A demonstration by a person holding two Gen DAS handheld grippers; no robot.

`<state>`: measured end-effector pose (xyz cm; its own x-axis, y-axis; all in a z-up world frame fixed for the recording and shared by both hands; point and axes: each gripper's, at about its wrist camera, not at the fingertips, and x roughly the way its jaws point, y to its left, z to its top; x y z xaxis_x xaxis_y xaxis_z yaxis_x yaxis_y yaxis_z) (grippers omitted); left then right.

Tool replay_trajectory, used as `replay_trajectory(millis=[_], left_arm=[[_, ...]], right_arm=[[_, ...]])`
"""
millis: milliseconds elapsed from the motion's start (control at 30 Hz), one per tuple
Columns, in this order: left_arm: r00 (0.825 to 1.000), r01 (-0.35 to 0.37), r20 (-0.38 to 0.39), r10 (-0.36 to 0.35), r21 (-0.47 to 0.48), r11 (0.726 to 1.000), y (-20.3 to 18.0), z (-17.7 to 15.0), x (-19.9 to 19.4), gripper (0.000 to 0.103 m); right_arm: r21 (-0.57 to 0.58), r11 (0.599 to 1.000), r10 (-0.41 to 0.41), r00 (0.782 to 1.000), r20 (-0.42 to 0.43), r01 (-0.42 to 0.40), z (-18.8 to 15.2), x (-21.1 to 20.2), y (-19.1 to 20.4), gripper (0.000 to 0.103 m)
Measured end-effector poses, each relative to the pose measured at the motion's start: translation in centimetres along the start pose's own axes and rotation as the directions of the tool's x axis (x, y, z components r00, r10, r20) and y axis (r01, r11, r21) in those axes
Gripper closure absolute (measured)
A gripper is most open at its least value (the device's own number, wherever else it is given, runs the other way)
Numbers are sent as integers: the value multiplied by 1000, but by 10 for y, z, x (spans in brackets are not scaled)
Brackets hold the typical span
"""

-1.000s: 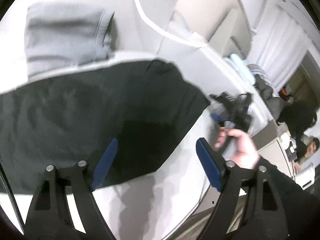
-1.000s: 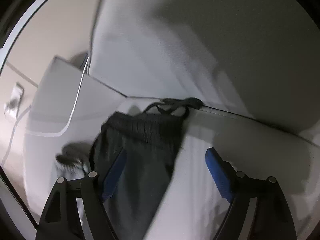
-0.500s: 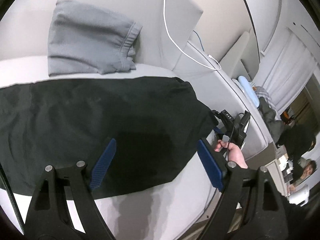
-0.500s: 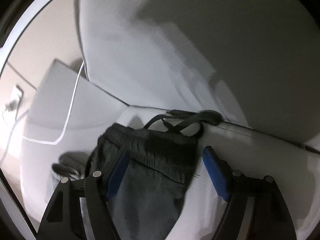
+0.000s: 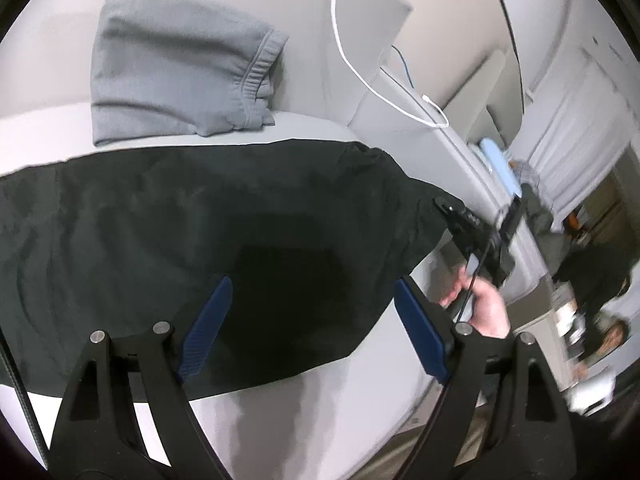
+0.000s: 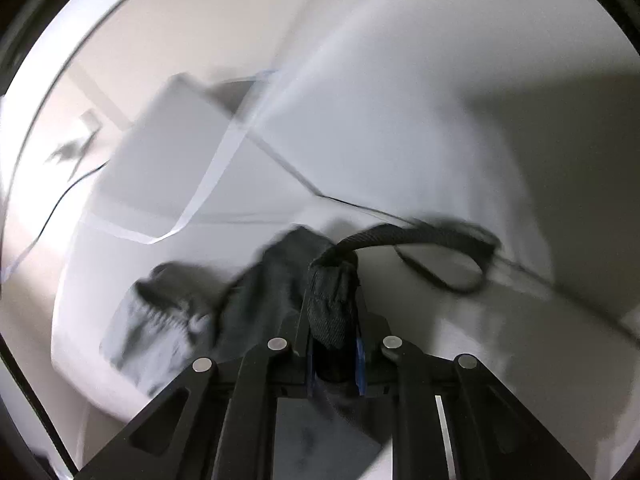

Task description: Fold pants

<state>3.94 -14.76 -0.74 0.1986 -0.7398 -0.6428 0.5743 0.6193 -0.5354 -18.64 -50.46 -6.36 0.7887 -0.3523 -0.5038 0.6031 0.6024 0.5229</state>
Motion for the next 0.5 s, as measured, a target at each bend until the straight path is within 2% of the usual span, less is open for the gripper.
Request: replay_trajectory(millis=[67,133,233,267,400,500], left_arm=[[1000,0,-19,0,-12,1000,-8,22,4,22],[999,-31,-23,31,13,999,-28,50,11,22],[993,-31,-109,39,78,997,-68,98,44,20],[987,-37,-151,50,85,996,-82,115,61,20],[971,-53,-225,79,118,992,-139,167,126,20],[934,-74,-331,135,191,979,-180,181,181,20]], right_arm=[[-68,997,48,999,17,-47,0,-11,23,88],[-132,989,73,997,23,-69,-4,-22,40,88],[-232,967,113,993,16,-107,-13,-37,67,88],[-255,959,134,991,10,-127,-16,-41,75,88],[-358,918,177,984,-18,-171,-29,-51,98,88],[-428,883,208,978,-13,-193,-39,-57,113,88]])
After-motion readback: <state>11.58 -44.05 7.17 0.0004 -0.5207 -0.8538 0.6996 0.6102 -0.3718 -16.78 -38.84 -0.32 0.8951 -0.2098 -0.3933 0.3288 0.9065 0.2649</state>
